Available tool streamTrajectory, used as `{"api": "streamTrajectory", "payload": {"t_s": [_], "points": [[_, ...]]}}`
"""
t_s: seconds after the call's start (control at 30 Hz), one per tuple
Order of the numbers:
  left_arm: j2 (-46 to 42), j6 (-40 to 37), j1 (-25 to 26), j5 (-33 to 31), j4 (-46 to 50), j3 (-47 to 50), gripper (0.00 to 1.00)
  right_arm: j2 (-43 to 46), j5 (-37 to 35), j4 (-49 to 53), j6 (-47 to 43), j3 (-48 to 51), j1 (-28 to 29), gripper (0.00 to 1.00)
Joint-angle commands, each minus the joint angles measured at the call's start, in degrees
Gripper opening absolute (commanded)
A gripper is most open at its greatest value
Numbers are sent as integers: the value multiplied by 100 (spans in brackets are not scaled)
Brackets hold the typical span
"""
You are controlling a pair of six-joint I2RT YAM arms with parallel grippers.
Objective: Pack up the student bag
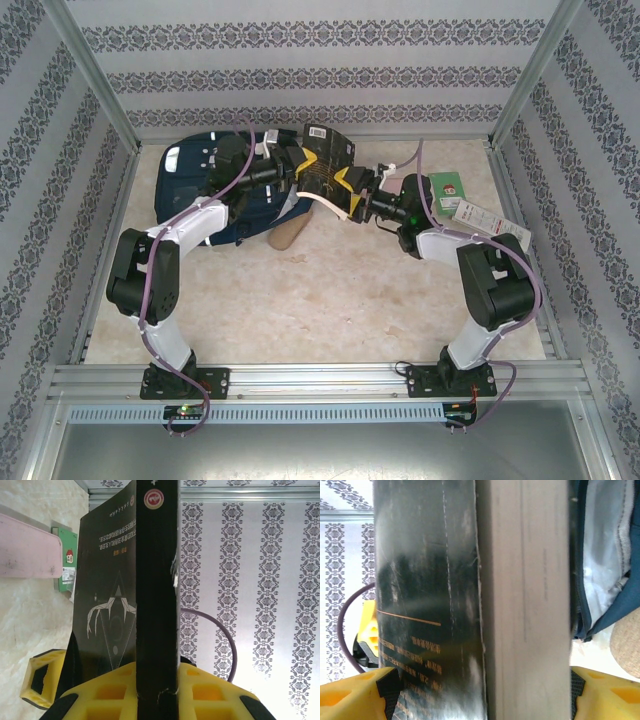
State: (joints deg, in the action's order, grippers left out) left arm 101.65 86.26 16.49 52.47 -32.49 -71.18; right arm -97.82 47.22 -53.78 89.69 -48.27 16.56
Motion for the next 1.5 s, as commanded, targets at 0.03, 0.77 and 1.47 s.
{"api": "streamTrajectory", "payload": {"t_s": [0.03,0.77,1.47], "points": [[-79,-52,36,156,-564,123,0,-8,-65,-695,347,-158,26,85],[-149,-2825,-85,330,2765,-320,4,583,115,-282,85,405,-503,0],[2122,-6785,363,-4412,7793,-4142,56,2007,-331,2738,-2006,649,-663,0]]}}
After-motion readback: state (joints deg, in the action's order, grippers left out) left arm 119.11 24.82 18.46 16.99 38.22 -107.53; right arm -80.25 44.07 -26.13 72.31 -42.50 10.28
